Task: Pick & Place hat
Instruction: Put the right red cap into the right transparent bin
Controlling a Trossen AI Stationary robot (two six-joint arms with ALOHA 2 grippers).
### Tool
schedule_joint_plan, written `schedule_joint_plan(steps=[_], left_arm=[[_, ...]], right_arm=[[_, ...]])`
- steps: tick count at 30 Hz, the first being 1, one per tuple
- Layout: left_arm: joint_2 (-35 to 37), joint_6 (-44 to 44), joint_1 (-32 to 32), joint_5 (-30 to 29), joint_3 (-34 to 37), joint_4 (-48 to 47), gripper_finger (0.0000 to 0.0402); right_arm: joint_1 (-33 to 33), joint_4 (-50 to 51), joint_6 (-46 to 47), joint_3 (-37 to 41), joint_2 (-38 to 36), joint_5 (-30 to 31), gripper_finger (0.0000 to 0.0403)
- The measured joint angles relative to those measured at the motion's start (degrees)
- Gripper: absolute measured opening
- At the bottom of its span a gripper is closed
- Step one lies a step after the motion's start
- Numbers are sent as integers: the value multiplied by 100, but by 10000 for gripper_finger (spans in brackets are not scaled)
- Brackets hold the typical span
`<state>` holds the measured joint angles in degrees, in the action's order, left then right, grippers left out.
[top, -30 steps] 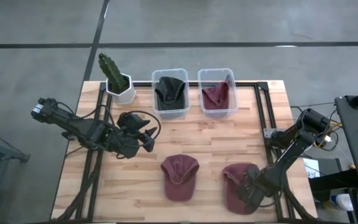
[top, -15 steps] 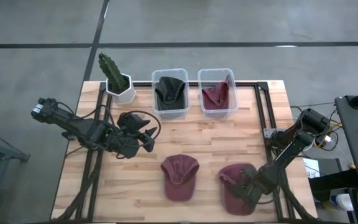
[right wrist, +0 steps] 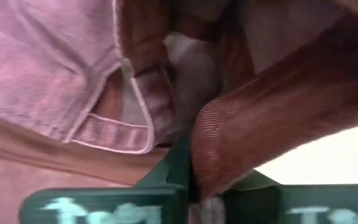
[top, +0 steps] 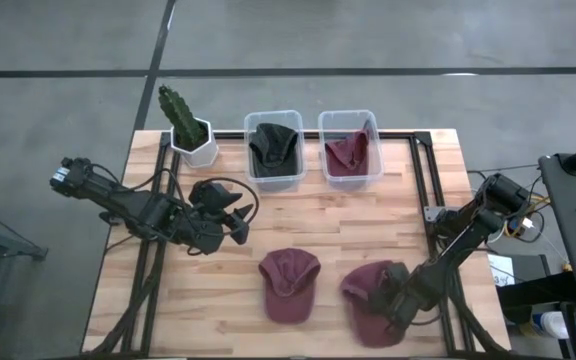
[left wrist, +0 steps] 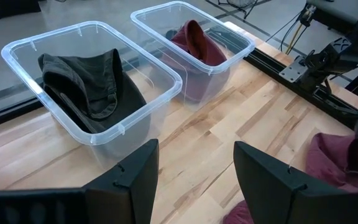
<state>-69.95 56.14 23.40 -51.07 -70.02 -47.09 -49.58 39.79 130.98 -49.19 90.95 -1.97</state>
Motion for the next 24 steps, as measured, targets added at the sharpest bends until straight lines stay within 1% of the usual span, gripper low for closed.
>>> schedule_joint_plan(steps=[4,7,12,18,24], left_arm=[[0,0,1,0,-1,-1,200],[0,0,1,0,-1,-1,200],[0,0,0,0,-2,6,200],[0,0,1,0,-2,11,200],[0,0,0,11,-2,11,200]], right_arm=[[4,4,-11,-48,-83,264,11],[4,14,-18,-143,-225,649,10],[29,18,-99,-262,-680,1641,9],[187,83,-528,-278,-1442,2957,9],[455,419,-1057,-278,-2211,3787,9]])
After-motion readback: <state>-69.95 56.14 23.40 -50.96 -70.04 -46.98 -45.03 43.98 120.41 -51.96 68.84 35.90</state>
